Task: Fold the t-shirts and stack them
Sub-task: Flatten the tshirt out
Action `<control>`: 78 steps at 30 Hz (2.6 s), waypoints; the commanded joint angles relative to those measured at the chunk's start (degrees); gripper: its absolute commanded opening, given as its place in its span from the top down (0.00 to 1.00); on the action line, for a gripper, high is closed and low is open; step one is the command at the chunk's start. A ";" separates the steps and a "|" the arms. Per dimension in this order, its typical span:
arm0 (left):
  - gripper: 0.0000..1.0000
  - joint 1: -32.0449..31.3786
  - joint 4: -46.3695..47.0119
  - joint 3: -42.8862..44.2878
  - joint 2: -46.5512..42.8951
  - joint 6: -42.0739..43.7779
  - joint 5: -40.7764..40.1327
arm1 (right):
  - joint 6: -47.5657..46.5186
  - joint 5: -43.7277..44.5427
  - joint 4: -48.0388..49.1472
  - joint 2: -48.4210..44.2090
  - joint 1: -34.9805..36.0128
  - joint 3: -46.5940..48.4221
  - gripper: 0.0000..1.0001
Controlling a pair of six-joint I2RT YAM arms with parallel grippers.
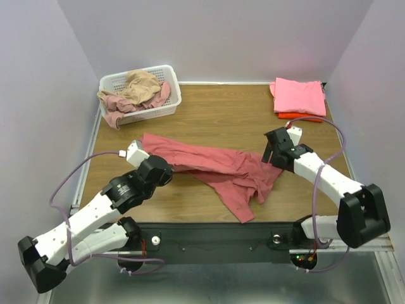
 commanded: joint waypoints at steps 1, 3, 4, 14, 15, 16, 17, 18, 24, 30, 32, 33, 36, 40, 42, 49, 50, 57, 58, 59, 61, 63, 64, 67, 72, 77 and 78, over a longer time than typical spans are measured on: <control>1.00 -0.24 -1.81 -0.32 -3.67 1.58 -5.19 | 2.20 4.67 0.64 4.40 -2.02 3.07 0.14; 1.00 -0.15 -3.14 0.12 -4.56 1.40 -5.63 | 2.12 3.98 1.43 7.12 -3.07 3.69 0.19; 1.00 -0.15 -3.49 0.21 -4.82 1.32 -5.55 | 2.11 3.27 1.44 7.83 -3.17 3.86 0.19; 1.00 -0.15 -7.88 1.44 -8.07 -0.70 -8.18 | 2.55 1.24 6.70 9.25 -4.92 1.32 0.29; 1.00 -0.24 -8.15 1.35 -8.25 -0.88 -8.36 | 2.29 0.63 7.14 9.42 -5.10 1.32 0.29; 1.00 -0.15 -8.50 1.35 -8.42 -1.14 -8.53 | 2.12 0.19 7.76 9.86 -5.36 1.32 0.30; 1.00 -0.15 -8.67 1.35 -8.77 -1.32 -8.71 | 2.03 -0.16 7.94 10.30 -5.71 1.66 0.30; 1.00 -0.24 -9.20 1.44 -9.04 -1.58 -8.71 | 2.11 -0.42 7.94 11.26 -6.06 1.84 0.31; 1.00 -0.15 -11.22 1.53 -10.45 -2.55 -9.50 | 2.56 -0.87 8.38 11.45 -6.42 0.79 0.52; 1.00 -0.24 -12.10 1.61 -11.24 -3.17 -9.85 | 2.47 0.80 8.38 8.99 -6.68 -0.44 0.86; 1.00 -0.24 -12.19 1.96 -11.41 -3.08 -10.38 | 2.20 1.77 8.29 7.41 -6.68 0.17 1.00; 1.00 -0.24 -12.19 2.57 -11.42 -2.91 -10.55 | 1.59 2.03 8.29 6.53 -6.77 0.52 0.99; 1.00 -0.15 -12.19 5.20 -11.50 -1.68 -12.22 | -0.51 2.56 8.20 2.67 -6.86 3.07 1.00; 1.00 -0.15 -12.28 11.88 -11.68 1.48 -16.52 | -3.33 3.61 6.54 -2.96 -7.12 10.16 1.00; 1.00 -0.15 -11.41 16.44 -12.29 4.46 -17.67 | -4.47 4.66 4.43 -5.76 -7.21 13.34 1.00; 1.00 -0.15 -2.70 26.65 -13.44 16.59 -18.29 | -7.90 5.98 -1.46 -11.75 -7.21 28.02 1.00; 1.00 -0.15 -2.35 27.71 -13.18 17.30 -18.29 | -8.17 6.25 -2.86 -12.28 -7.21 29.51 1.00; 1.00 -0.15 -1.20 29.22 -13.26 18.72 -18.20 | -9.05 4.06 -9.37 -14.75 -7.21 36.48 1.00; 1.00 -0.15 -1.29 28.34 -13.17 18.19 -18.29 | -8.87 3.45 -9.72 -14.66 -7.21 36.04 1.00; 1.00 -0.15 -1.29 27.46 -12.74 17.67 -18.29 | -8.61 3.18 -9.81 -14.40 -7.21 34.73 1.00; 1.00 -0.24 -1.56 24.75 -12.12 15.38 -18.46 | -7.82 3.18 -9.90 -12.39 -7.21 33.66 1.00; 1.00 -0.24 -2.34 22.36 -10.72 12.84 -19.08 | -7.55 3.61 -9.82 -8.17 -7.21 33.66 1.00; 1.00 -0.24 -2.96 21.66 -10.02 11.44 -19.78 | -7.38 4.05 -9.81 -6.59 -7.21 33.92 1.00; 1.00 0.11 -5.86 18.07 -6.16 5.74 -23.81 | -7.03 4.23 -8.86 1.47 -7.21 36.38 1.00; 1.00 8.53 -3.87 10.78 -0.19 4.73 -19.29 | -10.27 2.13 -3.23 14.49 -7.73 39.72 1.00; 1.00 18.38 4.85 4.78 5.36 11.32 -10.04 | -12.03 -2.96 -1.90 29.43 -8.09 47.00 0.87; 1.00 19.00 6.16 4.34 5.98 11.68 -9.42 | -12.12 -3.32 -1.99 30.42 -8.18 47.45 0.78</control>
